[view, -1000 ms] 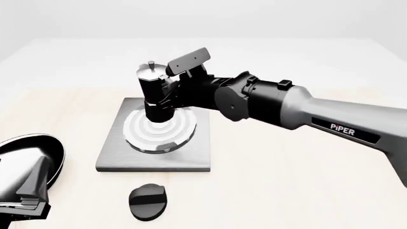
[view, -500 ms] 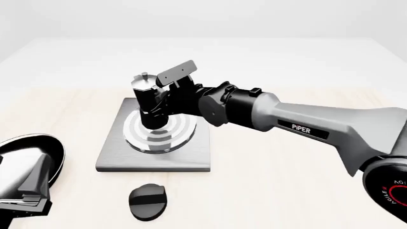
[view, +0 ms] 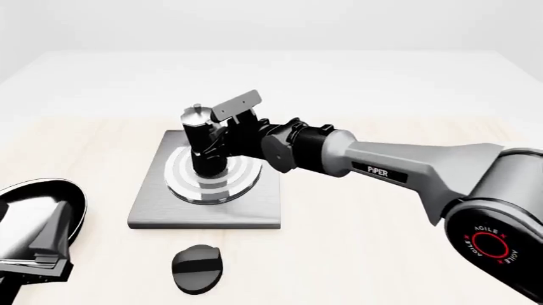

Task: Turn on the stove and put the moka pot on it.

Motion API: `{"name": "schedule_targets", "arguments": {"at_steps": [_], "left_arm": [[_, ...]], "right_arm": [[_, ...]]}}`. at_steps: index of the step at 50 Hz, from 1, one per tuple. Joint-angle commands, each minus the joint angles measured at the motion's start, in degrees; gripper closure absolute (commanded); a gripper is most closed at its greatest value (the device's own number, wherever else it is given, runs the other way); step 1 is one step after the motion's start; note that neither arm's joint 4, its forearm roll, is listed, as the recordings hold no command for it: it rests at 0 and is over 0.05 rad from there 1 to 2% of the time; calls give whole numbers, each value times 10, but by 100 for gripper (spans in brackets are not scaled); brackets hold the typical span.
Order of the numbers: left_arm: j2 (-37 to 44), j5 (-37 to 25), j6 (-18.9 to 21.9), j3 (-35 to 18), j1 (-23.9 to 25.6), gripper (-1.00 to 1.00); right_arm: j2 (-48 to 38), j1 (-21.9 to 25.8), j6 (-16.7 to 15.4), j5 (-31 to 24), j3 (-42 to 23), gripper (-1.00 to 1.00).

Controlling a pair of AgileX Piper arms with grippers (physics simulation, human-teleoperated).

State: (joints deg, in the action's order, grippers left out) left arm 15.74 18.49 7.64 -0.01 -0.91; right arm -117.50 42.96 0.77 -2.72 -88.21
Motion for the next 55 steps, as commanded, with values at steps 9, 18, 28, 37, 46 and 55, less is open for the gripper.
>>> {"name": "schedule_targets", "arguments": {"at_steps": [9, 18, 28, 37, 46, 55], "left_arm": [[22, 19, 3, 0, 3, -100], [8, 8, 4, 0, 4, -100], [0, 1, 4, 0, 5, -100], [-16, -12, 6, 0, 7, -100], [-49, -40, 9, 0, 9, -100], [-60, -53, 8, 0, 11, -100]], "right_arm": [[-19, -3, 10, 24, 19, 100], [-4, -3, 6, 20, 34, -100], [70, -3, -4, -6, 69, -100], [158, 10, -1, -32, 130, -100], [240, 21, 11, -52, 184, -100], [321, 18, -11, -71, 224, -100]]}}
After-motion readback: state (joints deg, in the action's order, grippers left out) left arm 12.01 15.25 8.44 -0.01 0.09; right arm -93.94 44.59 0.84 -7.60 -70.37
